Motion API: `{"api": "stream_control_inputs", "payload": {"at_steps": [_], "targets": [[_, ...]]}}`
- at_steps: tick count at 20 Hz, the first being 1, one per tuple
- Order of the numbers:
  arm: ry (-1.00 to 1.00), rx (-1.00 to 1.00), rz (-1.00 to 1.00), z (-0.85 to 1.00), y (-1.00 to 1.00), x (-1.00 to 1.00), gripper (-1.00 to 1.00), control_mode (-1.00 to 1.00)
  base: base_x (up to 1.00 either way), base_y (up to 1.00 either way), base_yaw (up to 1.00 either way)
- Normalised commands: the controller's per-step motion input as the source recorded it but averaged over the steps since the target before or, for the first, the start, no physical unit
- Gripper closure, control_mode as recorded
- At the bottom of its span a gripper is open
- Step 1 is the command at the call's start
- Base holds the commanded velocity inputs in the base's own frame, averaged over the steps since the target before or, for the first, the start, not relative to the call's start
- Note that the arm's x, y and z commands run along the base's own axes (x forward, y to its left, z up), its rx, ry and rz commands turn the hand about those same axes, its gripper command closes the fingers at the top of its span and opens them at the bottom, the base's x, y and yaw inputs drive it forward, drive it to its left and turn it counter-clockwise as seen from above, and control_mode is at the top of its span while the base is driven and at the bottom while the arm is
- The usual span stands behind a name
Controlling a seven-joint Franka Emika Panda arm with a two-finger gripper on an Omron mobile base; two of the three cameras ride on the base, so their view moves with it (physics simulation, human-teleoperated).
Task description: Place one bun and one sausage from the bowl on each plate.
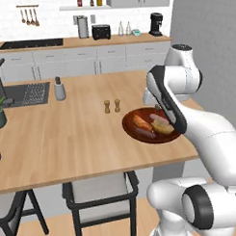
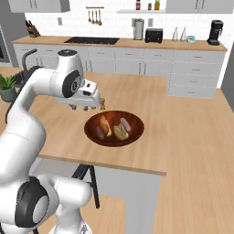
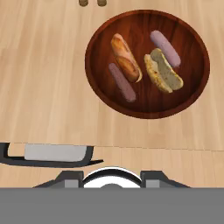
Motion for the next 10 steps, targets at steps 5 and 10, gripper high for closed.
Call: {"api": "stream_control_inputs", "payload": {"at_steps": [5, 10], "targets": [[0.0, 0.01, 0.0, -0.06, -0.09, 0.04, -1.0, -1.0, 0.0, 0.0, 0.0], [0.01, -0.15, -0.05, -0.76, -0.19, 0.8, -1.0, -1.0, 0.0, 0.0, 0.0]]}}
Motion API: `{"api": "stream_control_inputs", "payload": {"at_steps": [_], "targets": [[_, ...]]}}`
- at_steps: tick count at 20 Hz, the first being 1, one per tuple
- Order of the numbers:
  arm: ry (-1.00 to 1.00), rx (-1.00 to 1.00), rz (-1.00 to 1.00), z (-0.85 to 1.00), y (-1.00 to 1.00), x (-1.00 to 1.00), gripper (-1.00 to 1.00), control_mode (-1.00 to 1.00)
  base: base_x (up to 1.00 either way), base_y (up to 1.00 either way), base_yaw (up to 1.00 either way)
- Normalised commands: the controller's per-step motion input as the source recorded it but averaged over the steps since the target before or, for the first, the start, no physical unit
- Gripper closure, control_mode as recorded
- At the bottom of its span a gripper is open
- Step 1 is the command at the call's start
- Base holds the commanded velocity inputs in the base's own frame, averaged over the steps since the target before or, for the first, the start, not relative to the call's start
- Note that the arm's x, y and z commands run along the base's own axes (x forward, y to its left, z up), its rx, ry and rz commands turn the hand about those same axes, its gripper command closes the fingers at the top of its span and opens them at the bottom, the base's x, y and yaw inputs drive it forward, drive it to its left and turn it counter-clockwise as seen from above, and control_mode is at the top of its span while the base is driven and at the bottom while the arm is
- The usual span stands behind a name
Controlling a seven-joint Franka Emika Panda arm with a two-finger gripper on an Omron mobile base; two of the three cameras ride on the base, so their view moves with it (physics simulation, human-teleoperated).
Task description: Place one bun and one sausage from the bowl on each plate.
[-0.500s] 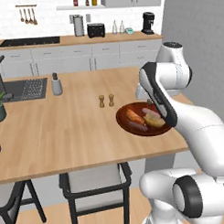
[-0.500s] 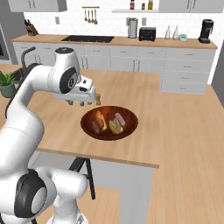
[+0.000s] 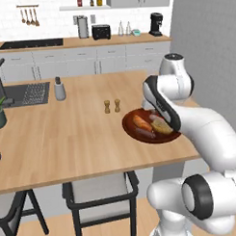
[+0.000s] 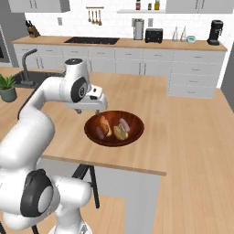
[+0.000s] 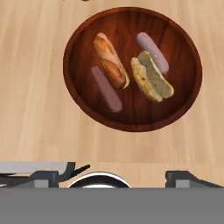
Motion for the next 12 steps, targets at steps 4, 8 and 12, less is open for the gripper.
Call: {"api": "stream_control_inputs", "payload": {"at_steps": [4, 8, 12], "targets": [[0.0, -0.06, -0.09, -0.73, 0.0, 0.97, -1.0, -1.0, 0.0, 0.0, 0.0], [-0.01, 0.08, -0.05, -0.7, -0.03, 0.82, -1.0, -1.0, 0.0, 0.0, 0.0], [-0.03, 0.08, -0.01, -0.64, -0.02, 0.8, -1.0, -1.0, 0.0, 0.0, 0.0]]}}
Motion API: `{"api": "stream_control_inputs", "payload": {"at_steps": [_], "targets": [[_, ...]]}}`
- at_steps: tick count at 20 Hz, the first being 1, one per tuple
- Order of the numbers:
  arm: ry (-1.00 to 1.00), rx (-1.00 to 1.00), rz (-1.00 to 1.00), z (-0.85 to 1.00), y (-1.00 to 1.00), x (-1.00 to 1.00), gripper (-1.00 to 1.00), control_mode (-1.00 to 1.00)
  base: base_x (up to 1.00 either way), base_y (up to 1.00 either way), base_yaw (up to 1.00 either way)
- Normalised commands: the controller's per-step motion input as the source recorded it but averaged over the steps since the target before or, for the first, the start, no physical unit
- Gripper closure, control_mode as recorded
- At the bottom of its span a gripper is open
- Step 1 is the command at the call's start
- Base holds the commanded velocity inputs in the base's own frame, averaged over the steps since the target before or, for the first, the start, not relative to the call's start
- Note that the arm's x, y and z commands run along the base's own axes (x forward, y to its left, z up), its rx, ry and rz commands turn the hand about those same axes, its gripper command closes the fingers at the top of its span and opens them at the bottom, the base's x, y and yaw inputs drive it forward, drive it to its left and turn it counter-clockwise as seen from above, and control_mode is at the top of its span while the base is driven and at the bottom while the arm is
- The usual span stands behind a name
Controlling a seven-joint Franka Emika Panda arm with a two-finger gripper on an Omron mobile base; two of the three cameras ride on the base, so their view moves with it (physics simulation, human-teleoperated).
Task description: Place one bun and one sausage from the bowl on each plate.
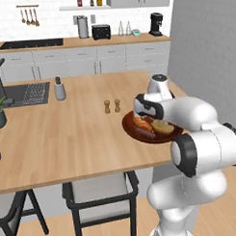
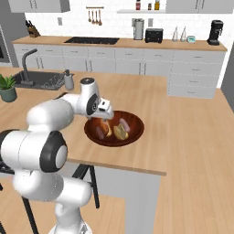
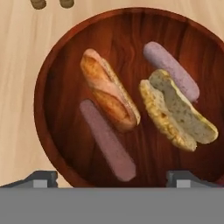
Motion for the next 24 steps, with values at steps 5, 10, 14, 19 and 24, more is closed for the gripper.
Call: {"api": "stream_control_inputs", "payload": {"at_steps": [5, 10, 14, 19, 24], "targets": [[-0.04, 0.0, 0.0, -0.63, -0.04, 0.6, -1.0, -1.0, 0.0, 0.0, 0.0], [0.0, 0.0, 0.0, -0.47, 0.0, 0.48, -1.0, -1.0, 0.0, 0.0, 0.0], [0.04, 0.0, 0.0, -0.13, 0.0, 0.5, -1.0, -1.0, 0.0, 0.0, 0.0], [0.09, 0.0, 0.0, -0.19, 0.0, 0.16, -1.0, -1.0, 0.0, 0.0, 0.0], [0.07, 0.0, 0.0, -0.13, -0.01, 0.23, 1.0, -1.0, 0.0, 0.0, 0.0]]}}
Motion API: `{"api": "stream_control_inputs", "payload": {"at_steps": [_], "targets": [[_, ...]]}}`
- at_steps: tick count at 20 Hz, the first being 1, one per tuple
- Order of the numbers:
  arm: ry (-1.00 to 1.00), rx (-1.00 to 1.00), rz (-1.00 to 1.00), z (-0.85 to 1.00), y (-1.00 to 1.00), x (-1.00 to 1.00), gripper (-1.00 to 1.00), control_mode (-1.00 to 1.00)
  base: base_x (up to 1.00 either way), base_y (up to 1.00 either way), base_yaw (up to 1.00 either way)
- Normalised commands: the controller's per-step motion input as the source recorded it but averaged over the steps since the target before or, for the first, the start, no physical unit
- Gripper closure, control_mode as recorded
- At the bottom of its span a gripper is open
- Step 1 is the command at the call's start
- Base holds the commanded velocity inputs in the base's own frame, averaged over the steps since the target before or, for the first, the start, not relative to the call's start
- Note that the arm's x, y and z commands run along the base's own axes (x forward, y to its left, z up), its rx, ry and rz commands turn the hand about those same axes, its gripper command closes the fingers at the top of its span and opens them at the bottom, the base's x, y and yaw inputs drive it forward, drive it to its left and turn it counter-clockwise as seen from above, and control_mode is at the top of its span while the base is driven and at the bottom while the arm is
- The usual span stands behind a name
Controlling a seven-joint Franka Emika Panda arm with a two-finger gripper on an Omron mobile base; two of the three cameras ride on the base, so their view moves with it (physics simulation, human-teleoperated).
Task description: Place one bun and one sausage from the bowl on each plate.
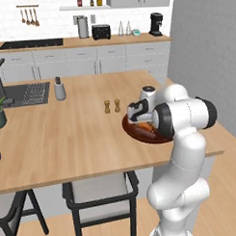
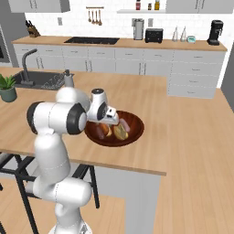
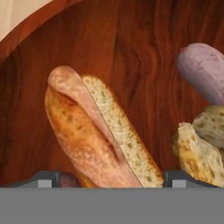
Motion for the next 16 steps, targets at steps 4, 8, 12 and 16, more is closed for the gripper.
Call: {"api": "stream_control_inputs", "payload": {"at_steps": [4, 8, 12, 16], "targets": [[0.02, 0.0, 0.0, 0.0, 0.0, 0.03, 1.0, -1.0, 0.0, 0.0, 0.0], [-0.01, 0.0, 0.0, 0.1, 0.0, -0.16, 1.0, -1.0, 0.0, 0.0, 0.0], [-0.04, 0.0, 0.0, 0.79, 0.0, -0.64, 1.0, -1.0, 0.0, 0.0, 0.0], [-0.09, 0.0, 0.0, 0.99, -0.01, -0.89, 1.0, -1.0, 0.0, 0.0, 0.0]]}}
